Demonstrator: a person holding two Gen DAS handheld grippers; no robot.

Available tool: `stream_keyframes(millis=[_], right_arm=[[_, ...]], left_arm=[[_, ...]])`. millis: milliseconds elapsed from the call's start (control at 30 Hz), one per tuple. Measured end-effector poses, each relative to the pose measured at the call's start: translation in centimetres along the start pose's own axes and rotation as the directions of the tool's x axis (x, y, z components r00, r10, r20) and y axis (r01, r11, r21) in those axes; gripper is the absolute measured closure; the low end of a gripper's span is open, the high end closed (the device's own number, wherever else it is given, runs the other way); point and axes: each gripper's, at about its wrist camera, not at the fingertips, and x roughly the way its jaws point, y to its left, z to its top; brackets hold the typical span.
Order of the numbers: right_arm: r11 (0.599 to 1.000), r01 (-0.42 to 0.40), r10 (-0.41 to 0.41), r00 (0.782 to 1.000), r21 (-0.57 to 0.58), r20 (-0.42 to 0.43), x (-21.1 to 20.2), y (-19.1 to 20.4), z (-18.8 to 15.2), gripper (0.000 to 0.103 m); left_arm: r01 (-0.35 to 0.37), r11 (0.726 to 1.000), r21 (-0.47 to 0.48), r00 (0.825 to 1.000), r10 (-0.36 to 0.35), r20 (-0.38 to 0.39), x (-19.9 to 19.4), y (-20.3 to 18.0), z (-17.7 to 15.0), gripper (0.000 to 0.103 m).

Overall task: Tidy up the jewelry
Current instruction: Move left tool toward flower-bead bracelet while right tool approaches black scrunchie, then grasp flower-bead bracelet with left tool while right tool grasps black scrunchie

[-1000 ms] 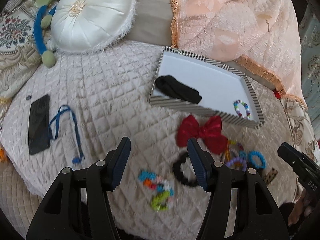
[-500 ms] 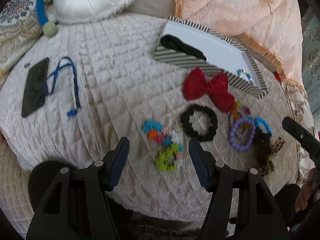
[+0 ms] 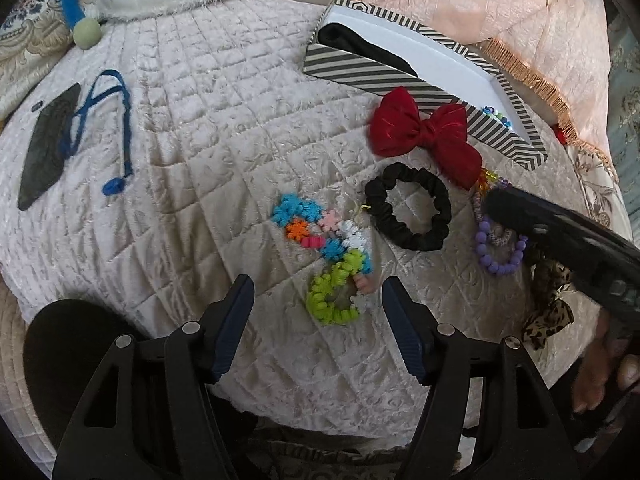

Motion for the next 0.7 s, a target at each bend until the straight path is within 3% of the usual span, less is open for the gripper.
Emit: stream_keyframes(millis=[167, 300, 333, 367, 400, 433, 467, 700], right_arm=[[1.0, -0.012, 0.011, 0.998, -0.01, -0.06, 3.5, 0.1, 0.6, 0.062], [1.0, -0.015, 0.015, 0.999, -0.015, -0.052, 5.2, 0.0, 0.6, 0.063], [1.0, -0.009, 0.008, 0.999, -0.026, -0.04, 5.2, 0.2, 0.5, 0.066], [0.999, 0.001, -0.003, 0.999, -0.044, -0.033, 5.1, 0.3, 0.5, 0.076], [0.999, 0.001, -0.003, 0.999, -0.052, -0.032, 5.0, 0.4, 0.4, 0.089], [0.999, -0.007, 0.005, 1.0, -0.054, -0.029, 4.8, 0.5, 0.4, 0.095], [0.998, -0.012, 0.011, 1.0, -0.055, -0.02, 4.4, 0.5, 0.4, 0.097], [0.999, -0.026, 0.029, 0.995, -0.032, 0.1, -0.5, 0.0, 0.9, 0.098]], left_arm=[[0.006, 1.0, 0.005, 1.0, -0.006, -0.004, 0.8, -0.2, 0.1, 0.036], [0.038, 0.999, -0.026, 0.999, -0.037, 0.01, 0.9, 0.3, 0.4, 0.038], [0.044, 0.999, -0.032, 0.999, -0.044, 0.016, 0.9, 0.4, 0.5, 0.048], [0.04, 0.999, -0.035, 0.999, -0.039, 0.024, 0.8, 0.5, 0.6, 0.055], [0.02, 0.999, -0.034, 0.999, -0.019, 0.032, 0.8, 0.6, 0.7, 0.071], [0.015, 0.999, -0.034, 0.999, -0.014, 0.037, 0.7, 0.7, 0.7, 0.085], [0.037, 0.999, -0.037, 0.999, -0.036, 0.041, 0.5, 0.8, 0.8, 0.091], [0.08, 0.997, -0.016, 0.993, -0.079, 0.087, -2.0, 0.3, 1.4, 0.092]])
